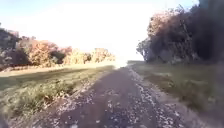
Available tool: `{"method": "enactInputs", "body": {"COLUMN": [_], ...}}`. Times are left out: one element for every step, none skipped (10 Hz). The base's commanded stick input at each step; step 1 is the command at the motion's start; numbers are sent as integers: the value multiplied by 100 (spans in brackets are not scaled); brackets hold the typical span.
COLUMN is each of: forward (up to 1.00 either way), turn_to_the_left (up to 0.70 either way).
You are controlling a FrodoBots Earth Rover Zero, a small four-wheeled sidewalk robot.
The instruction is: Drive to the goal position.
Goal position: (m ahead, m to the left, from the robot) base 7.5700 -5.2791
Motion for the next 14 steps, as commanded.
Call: {"method": "enactInputs", "body": {"forward": [70,70,70,70,70,70,70,70,70,70,70,70,70,70], "turn_to_the_left": [-14,-14,-14,-14,-14,-14,-14,-14,-14,-14,-14,-14,-14,-14]}}
